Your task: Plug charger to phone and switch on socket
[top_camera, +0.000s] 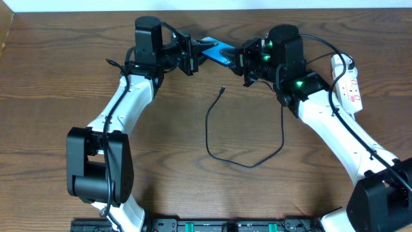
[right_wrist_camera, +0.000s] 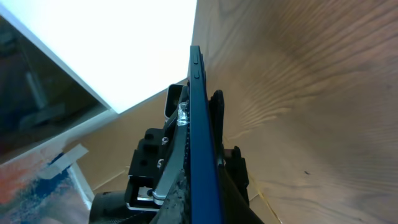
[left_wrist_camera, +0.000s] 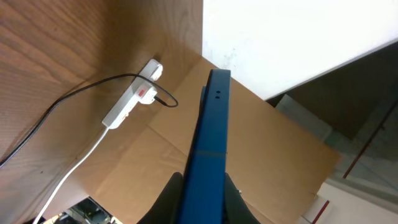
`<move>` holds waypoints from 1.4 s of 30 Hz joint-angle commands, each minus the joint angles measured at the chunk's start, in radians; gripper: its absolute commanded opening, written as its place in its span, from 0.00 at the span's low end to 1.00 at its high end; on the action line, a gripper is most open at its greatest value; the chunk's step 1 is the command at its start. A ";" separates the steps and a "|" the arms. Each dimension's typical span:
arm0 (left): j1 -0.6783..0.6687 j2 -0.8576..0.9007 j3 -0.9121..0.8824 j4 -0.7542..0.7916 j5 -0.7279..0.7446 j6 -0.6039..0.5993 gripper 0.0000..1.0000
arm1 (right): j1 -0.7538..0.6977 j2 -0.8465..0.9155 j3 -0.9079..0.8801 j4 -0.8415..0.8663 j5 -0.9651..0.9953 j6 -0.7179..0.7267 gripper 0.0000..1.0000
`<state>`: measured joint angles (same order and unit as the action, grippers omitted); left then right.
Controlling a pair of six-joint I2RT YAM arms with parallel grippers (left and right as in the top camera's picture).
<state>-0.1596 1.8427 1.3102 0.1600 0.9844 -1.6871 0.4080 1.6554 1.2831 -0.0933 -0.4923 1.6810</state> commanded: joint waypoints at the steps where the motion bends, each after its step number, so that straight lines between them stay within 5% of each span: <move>1: 0.004 -0.019 0.023 -0.003 -0.028 -0.074 0.07 | 0.033 -0.019 0.003 -0.058 -0.032 -0.159 0.12; 10: 0.044 -0.019 0.023 0.007 0.060 0.172 0.07 | 0.024 -0.019 0.003 -0.084 0.013 -0.436 0.45; 19: 0.136 -0.019 0.023 0.006 0.261 0.461 0.07 | -0.030 -0.019 0.003 -0.093 0.029 -0.895 0.79; 26: 0.224 -0.019 0.023 0.006 0.382 0.535 0.07 | -0.041 -0.016 0.003 -0.190 0.056 -1.059 0.72; 31: 0.281 -0.019 0.023 0.006 0.405 0.535 0.07 | 0.011 0.032 0.003 -0.211 0.081 -1.084 0.57; 42: 0.310 -0.019 0.022 0.006 0.422 0.536 0.07 | 0.028 0.252 0.026 -0.189 0.083 -0.882 0.43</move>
<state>0.1497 1.8427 1.3102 0.1581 1.3636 -1.1698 0.4355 1.8652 1.2888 -0.2935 -0.4164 0.7143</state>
